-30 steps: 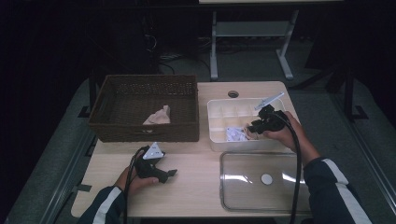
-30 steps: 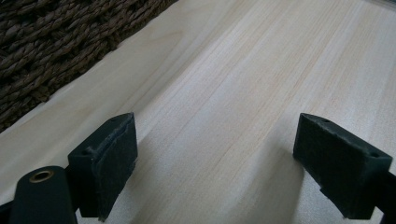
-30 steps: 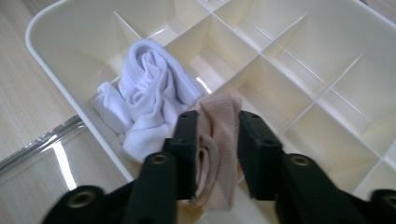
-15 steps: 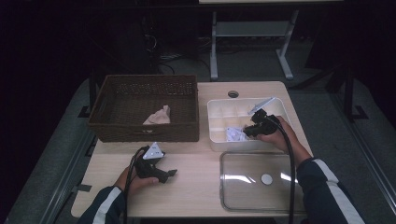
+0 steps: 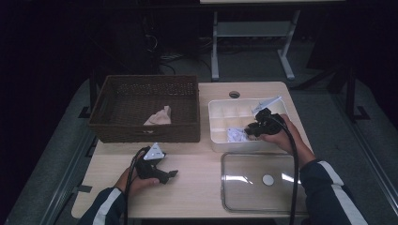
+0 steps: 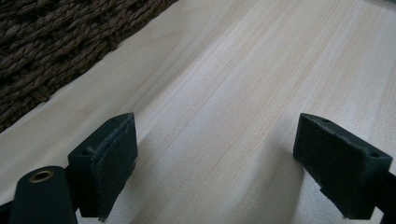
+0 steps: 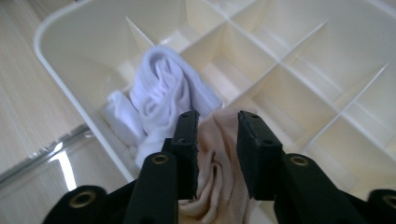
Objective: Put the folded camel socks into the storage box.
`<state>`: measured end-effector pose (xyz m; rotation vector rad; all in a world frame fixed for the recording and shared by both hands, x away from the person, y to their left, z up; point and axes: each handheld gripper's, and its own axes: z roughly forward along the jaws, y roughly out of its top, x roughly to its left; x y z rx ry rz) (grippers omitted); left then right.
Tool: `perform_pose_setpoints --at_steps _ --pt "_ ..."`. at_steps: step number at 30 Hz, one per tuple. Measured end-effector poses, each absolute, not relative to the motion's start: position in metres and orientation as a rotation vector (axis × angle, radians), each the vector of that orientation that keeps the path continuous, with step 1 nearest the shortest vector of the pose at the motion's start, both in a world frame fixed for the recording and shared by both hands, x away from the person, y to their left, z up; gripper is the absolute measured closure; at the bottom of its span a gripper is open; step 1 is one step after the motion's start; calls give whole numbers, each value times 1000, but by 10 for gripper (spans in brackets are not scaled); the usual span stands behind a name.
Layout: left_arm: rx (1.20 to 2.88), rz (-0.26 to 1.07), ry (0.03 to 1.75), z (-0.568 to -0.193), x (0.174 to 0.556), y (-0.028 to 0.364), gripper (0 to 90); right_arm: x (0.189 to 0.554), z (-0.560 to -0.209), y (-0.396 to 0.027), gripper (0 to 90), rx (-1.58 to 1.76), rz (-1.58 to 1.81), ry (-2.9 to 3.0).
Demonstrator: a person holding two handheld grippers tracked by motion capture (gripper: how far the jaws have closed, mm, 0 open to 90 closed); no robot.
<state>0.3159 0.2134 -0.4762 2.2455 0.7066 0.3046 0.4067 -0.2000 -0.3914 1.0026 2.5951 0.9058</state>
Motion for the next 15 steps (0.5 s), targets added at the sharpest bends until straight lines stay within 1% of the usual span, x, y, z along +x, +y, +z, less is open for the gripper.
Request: perform_pose_setpoints --at_steps 2,3,8,15 --pt "2248 309 702 -476 316 214 131 405 -388 -200 655 992 925 2584" --pt "2247 308 704 -476 316 214 131 399 -379 -198 617 973 1004 2554" --pt "2249 306 700 -476 317 214 131 386 -366 -191 567 882 1118 2540" --pt "2244 300 696 -476 317 214 131 362 -363 -166 461 711 1195 2563"
